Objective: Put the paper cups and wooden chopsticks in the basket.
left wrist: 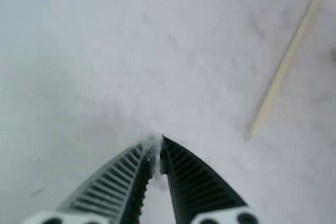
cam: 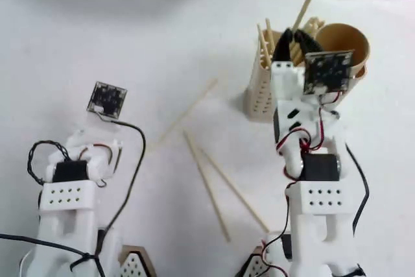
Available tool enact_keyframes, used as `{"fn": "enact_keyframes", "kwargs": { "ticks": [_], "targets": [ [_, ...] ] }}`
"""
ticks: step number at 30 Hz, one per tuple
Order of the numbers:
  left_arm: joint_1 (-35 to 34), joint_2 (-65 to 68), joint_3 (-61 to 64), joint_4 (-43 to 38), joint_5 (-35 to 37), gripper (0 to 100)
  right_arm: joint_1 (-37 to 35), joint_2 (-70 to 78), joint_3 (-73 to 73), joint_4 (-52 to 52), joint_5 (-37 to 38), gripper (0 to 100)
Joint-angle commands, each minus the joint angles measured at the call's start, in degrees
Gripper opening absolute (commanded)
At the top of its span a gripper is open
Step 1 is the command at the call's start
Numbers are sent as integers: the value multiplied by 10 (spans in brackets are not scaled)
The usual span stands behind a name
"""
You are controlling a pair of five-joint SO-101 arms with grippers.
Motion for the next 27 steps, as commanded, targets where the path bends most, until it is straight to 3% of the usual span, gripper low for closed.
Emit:
{"fn": "enact_keyframes", "kwargs": {
  "ticks": [1, 7, 16, 27],
  "targets": [
    [-4, -9, -3, -11, 2, 42, 6, -6, 16, -22, 13, 19],
    [-4, -13, 8, -16, 1, 42, 6, -7, -35, 95, 10, 152],
    [-4, -13, 11, -26, 1, 42, -9, -6, -256, 408, 10, 127],
    [-4, -13, 12, -25, 1, 42, -128, 80, -258, 660, 14, 130]
  ]
}}
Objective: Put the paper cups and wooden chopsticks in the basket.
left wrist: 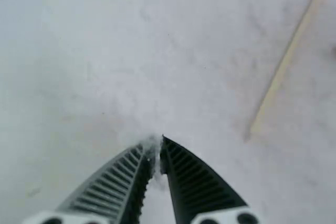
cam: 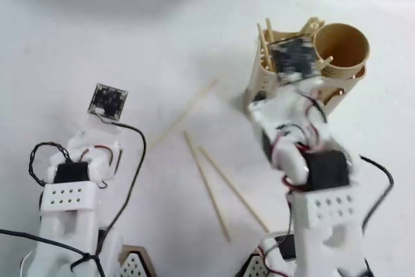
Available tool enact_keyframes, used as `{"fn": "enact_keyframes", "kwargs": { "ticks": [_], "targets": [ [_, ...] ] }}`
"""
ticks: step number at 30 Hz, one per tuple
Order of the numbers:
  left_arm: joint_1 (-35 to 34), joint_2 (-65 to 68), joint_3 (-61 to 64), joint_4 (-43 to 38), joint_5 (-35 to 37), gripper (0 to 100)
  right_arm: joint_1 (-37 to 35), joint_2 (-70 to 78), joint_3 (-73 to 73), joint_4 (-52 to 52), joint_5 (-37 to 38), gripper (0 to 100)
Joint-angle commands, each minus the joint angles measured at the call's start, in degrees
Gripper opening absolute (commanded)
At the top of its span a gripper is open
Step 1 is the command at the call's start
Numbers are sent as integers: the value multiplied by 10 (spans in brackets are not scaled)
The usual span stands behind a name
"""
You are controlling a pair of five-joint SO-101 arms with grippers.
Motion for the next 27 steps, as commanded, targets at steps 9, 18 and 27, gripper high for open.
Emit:
{"fn": "enact_keyframes", "kwargs": {
  "ticks": [9, 18, 27],
  "targets": [
    [-13, -13, -4, -13, 1, 42, -147, 238, -16, 93, -27, 235],
    [-57, -13, -8, -14, 3, 42, -247, 434, -15, 9, -66, 250],
    [-55, -13, -6, -14, 2, 42, -260, 549, -16, -89, -70, 250]
  ]
}}
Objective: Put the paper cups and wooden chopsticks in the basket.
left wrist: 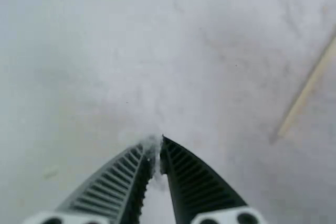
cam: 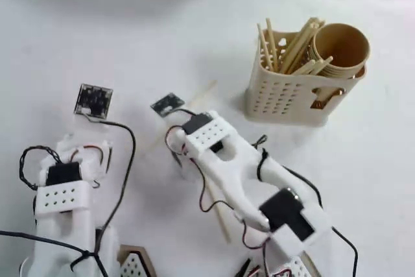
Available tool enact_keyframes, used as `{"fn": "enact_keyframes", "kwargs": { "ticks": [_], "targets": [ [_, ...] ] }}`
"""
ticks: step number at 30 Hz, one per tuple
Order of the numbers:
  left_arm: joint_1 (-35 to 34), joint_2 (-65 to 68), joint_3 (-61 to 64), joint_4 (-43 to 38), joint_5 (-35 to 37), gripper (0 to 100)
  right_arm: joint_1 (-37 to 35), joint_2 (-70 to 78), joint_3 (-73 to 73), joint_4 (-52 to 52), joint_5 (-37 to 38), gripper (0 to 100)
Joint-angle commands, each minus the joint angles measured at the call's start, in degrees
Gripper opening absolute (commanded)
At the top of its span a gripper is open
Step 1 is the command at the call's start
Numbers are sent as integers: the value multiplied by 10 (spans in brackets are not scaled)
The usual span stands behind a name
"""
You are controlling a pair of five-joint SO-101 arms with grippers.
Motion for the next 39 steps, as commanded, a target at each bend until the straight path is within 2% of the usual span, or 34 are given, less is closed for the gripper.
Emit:
{"fn": "enact_keyframes", "kwargs": {
  "ticks": [1, 8, 13, 21, 35, 39],
  "targets": [
    [-2, -13, -6, -10, 2, 42, 12, 22, -17, -27, 0, 250],
    [-2, -13, -6, -10, 2, 42, 16, 86, -19, -27, 2, 231],
    [-3, -13, -6, -10, 2, 42, 17, 96, -32, -30, 64, 13],
    [-2, -13, -6, -10, 2, 42, 48, 36, -32, -23, 88, 18],
    [-2, -13, -6, -10, 2, 42, 51, -320, -30, 78, 103, 18],
    [-2, -13, -6, -10, 2, 42, 48, -313, -25, 101, 98, 19]
  ]
}}
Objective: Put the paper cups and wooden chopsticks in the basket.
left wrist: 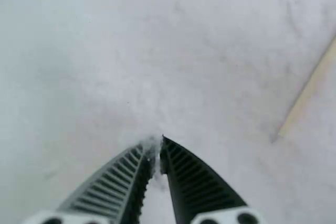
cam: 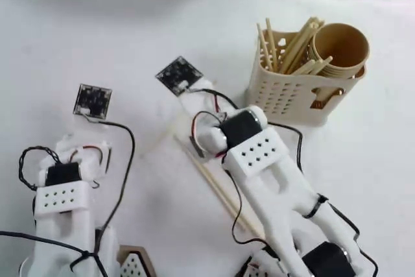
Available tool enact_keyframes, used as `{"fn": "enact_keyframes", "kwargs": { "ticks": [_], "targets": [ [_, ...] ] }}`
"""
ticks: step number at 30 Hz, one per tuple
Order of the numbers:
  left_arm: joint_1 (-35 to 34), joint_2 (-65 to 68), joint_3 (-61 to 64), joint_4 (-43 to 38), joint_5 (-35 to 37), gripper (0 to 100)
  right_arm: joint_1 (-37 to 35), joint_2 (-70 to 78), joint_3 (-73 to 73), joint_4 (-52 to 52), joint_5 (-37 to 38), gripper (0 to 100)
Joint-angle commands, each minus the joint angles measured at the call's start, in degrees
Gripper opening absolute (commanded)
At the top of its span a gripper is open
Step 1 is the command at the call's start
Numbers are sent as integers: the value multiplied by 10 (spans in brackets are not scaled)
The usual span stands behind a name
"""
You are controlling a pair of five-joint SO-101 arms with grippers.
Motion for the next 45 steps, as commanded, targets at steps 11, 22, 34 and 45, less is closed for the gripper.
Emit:
{"fn": "enact_keyframes", "kwargs": {
  "ticks": [11, 22, 34, 45],
  "targets": [
    [-2, -13, -6, -10, 2, 42, -6, 97, 164, -183, 1, 142],
    [-2, -13, -6, -10, 2, 42, -52, 169, 201, -253, -23, 144],
    [-2, -13, -6, -10, 2, 42, -44, 339, 59, -167, -4, 16],
    [-2, -13, -6, -11, 2, 42, 22, 292, -62, -163, -3, 19]
  ]
}}
